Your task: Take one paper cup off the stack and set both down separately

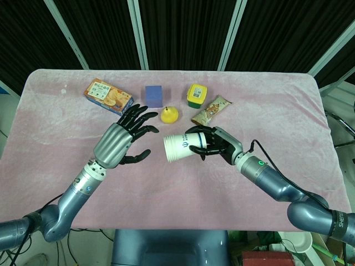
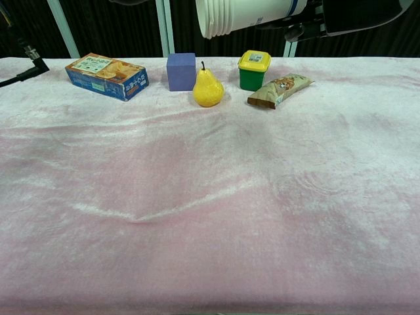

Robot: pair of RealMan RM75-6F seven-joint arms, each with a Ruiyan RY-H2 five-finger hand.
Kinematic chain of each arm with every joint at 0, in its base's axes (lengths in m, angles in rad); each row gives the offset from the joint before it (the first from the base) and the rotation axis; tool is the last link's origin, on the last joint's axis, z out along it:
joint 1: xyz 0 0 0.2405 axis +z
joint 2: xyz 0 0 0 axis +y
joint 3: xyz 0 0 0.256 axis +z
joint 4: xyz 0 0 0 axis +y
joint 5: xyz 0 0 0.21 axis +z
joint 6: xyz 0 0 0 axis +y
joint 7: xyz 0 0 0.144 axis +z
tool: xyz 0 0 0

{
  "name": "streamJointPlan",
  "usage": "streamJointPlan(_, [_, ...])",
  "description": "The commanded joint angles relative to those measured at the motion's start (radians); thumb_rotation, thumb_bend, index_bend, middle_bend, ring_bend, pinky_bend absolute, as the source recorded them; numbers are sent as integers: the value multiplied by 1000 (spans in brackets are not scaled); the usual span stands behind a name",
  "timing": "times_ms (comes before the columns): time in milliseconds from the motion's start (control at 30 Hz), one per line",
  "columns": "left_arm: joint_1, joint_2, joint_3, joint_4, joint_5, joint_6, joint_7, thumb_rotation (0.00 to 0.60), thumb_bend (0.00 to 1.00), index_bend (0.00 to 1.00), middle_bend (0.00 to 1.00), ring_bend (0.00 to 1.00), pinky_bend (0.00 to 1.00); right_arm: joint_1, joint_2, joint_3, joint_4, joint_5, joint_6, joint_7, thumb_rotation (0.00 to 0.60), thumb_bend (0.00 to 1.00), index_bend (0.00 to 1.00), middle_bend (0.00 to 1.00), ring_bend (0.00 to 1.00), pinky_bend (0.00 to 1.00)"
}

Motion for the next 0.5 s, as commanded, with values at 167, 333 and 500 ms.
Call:
streamJointPlan(167, [-19, -12, -12, -15, -23, -7, 18, 600, 314, 360, 143, 0, 6, 38, -8, -38, -8, 64, 24, -53, 600, 413, 627, 543, 650, 670])
streamJointPlan(333, [-34, -32, -8, -12, -36, -19, 48, 600, 314, 382, 155, 0, 6, 46, -7, -47, -9, 94, 28, -76, 600, 414, 627, 543, 650, 670])
streamJointPlan(500, [-40, -52, -4, 4, -44, -13, 54, 600, 332, 405, 169, 0, 6, 43, -5, -40, -14, 111, 30, -89, 600, 413, 627, 543, 650, 670])
